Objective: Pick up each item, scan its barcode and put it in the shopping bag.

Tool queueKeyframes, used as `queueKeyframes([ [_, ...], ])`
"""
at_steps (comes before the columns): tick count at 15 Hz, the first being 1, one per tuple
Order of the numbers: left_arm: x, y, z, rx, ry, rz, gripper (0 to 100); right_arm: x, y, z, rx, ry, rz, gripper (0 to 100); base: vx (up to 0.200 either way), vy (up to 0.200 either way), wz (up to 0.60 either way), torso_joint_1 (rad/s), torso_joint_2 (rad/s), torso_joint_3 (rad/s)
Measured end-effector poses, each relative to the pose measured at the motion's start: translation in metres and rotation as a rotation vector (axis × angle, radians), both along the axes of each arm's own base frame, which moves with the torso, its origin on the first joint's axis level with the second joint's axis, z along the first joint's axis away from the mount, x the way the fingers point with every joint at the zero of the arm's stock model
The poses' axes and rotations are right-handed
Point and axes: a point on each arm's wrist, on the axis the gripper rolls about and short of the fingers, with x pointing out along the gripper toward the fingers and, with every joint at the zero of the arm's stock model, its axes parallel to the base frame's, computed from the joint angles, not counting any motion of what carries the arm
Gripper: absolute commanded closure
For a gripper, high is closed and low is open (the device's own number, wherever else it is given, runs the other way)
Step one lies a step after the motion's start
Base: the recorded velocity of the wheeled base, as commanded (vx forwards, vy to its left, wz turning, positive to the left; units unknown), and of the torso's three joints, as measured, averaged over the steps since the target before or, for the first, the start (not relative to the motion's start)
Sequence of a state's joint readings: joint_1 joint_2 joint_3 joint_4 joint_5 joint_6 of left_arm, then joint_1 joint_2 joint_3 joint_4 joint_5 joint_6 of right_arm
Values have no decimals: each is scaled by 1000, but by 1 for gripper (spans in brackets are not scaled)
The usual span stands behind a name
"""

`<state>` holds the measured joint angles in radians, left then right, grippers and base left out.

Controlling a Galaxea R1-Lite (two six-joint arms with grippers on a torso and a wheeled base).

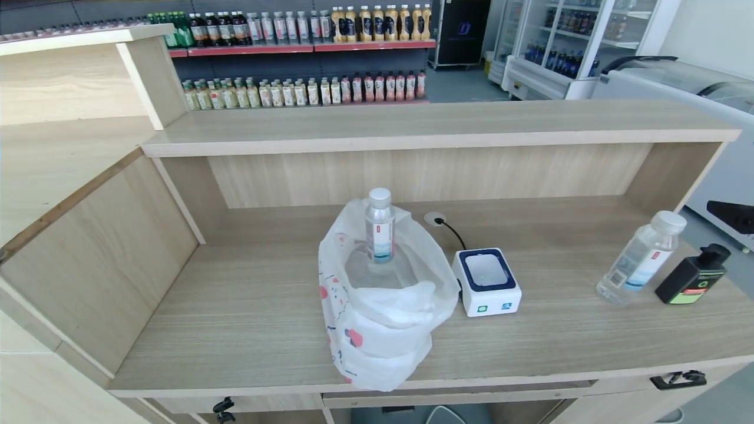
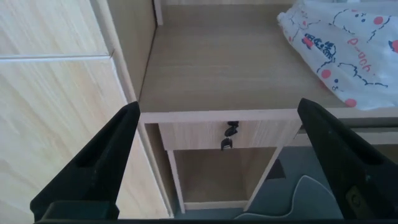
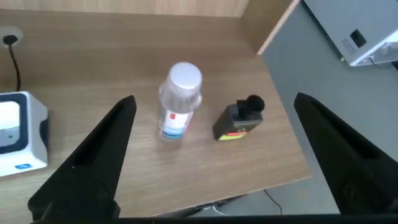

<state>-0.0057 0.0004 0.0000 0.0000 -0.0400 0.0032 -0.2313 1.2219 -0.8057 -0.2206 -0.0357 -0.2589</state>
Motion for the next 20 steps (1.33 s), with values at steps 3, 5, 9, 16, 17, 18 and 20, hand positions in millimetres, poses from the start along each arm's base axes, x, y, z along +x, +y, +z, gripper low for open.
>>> queueKeyframes([
  [3, 0, 0, 0, 0, 0, 0, 0, 5, -14, -29, 68, -4, -7, 0, 0, 0, 0, 0, 0, 0],
  [5, 0, 0, 0, 0, 0, 0, 0, 13, -22, -47, 89, -9, 27, 0, 0, 0, 0, 0, 0, 0],
  [9, 0, 0, 0, 0, 0, 0, 0, 39, -34, -69, 96, -28, 105, 0, 0, 0, 0, 0, 0, 0],
  [16, 0, 0, 0, 0, 0, 0, 0, 71, -51, -110, 38, 67, 118, 0, 0, 0, 0, 0, 0, 0],
  [17, 0, 0, 0, 0, 0, 0, 0, 77, -49, -112, 34, 58, 135, 0, 0, 0, 0, 0, 0, 0],
  [18, 0, 0, 0, 0, 0, 0, 0, 82, -46, -114, 34, 51, 164, 0, 0, 0, 0, 0, 0, 0],
  [20, 0, 0, 0, 0, 0, 0, 0, 91, -40, -117, 42, 45, 244, 0, 0, 0, 0, 0, 0, 0],
])
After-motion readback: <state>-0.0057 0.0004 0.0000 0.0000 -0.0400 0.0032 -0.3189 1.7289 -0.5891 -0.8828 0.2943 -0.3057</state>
